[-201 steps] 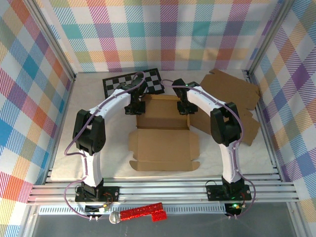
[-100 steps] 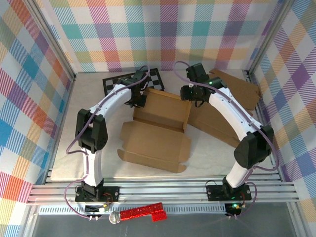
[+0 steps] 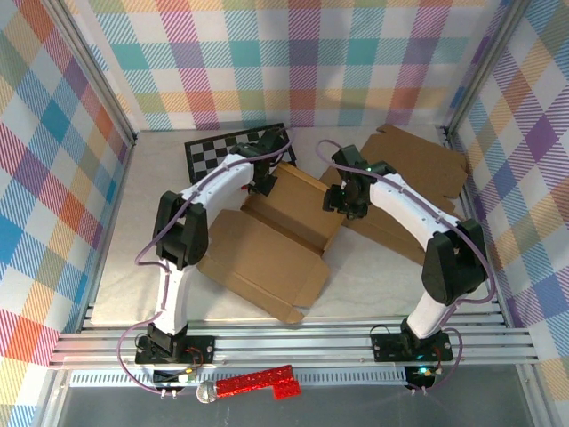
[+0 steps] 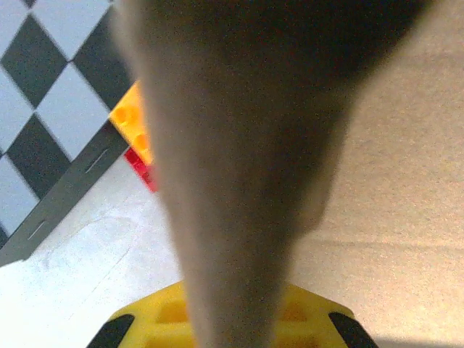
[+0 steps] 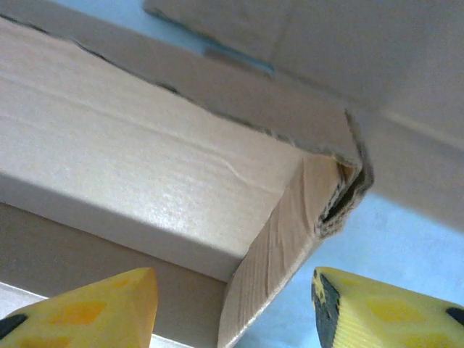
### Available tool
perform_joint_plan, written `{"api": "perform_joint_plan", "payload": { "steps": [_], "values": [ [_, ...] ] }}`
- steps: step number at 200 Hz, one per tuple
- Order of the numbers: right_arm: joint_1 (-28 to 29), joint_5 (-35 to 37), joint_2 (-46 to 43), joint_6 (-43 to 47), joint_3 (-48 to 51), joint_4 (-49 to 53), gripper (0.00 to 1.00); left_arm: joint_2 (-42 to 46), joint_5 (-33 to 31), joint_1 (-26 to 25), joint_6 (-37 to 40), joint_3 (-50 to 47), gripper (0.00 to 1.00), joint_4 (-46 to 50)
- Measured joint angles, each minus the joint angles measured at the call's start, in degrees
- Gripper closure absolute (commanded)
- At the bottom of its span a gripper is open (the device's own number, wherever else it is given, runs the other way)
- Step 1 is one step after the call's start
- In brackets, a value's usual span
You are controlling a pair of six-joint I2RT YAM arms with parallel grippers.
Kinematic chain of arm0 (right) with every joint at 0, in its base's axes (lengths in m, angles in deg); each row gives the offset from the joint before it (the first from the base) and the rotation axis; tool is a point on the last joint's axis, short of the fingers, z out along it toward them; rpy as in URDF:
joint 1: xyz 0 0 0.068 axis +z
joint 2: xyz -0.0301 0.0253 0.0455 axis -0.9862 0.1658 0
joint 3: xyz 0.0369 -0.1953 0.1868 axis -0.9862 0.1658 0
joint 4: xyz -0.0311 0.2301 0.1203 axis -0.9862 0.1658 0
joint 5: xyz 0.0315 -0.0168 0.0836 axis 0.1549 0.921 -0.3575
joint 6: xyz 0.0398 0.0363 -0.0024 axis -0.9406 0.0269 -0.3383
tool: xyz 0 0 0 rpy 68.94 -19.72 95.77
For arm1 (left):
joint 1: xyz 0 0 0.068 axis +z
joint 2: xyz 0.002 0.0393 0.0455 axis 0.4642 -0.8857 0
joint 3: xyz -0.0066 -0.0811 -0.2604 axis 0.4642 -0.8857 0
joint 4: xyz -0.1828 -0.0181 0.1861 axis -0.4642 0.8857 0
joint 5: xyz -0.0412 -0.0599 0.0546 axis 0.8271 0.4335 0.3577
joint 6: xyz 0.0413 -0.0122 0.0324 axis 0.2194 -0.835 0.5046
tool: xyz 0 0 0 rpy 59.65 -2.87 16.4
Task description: Fold the paper box
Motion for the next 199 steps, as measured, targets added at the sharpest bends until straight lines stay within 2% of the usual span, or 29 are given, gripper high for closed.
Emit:
{"api": "perform_joint_plan", "payload": {
  "steps": [52, 58, 67, 80, 116, 154, 173, 199],
  "values": [
    [0.00, -2.62, -1.62, -13.60, 5.11, 0.66, 0.42, -4.33, 2.84, -0.04, -3.54, 6.64, 0.66, 0.00],
    [0.00, -2.64, -1.62, -14.36, 5.25, 0.66, 0.42, -4.31, 3.39, -0.04, -4.33, 7.54, 0.58, 0.07],
    [0.00, -2.93, -1.62, -15.15, 5.66, 0.39, 0.42, -4.22, 4.35, -0.04, -6.01, 8.70, 0.53, -0.07],
    [0.00, -3.50, -1.55, -15.96, 6.19, -0.04, 0.44, -3.82, 5.70, -0.04, -7.45, 9.20, 0.52, -0.07],
    [-0.66, -4.66, 1.29, -17.33, 5.35, -0.87, 0.57, -0.96, 7.96, -0.04, -11.28, 8.15, 0.52, 1.77],
    [-1.70, -4.98, 6.40, -17.44, 4.46, -1.05, 0.60, 9.84, 8.94, -0.04, -14.67, 0.00, 0.54, 1.95],
    [-2.19, -5.16, 7.10, -17.57, 4.35, -1.01, 0.66, 15.34, 9.07, -0.02, -15.28, -4.59, 0.53, 1.68],
    [-2.51, -5.60, 7.63, -17.16, 3.43, -1.03, 0.71, 16.37, 9.07, 0.83, -14.45, -6.64, 0.53, 1.46]
  ]
}}
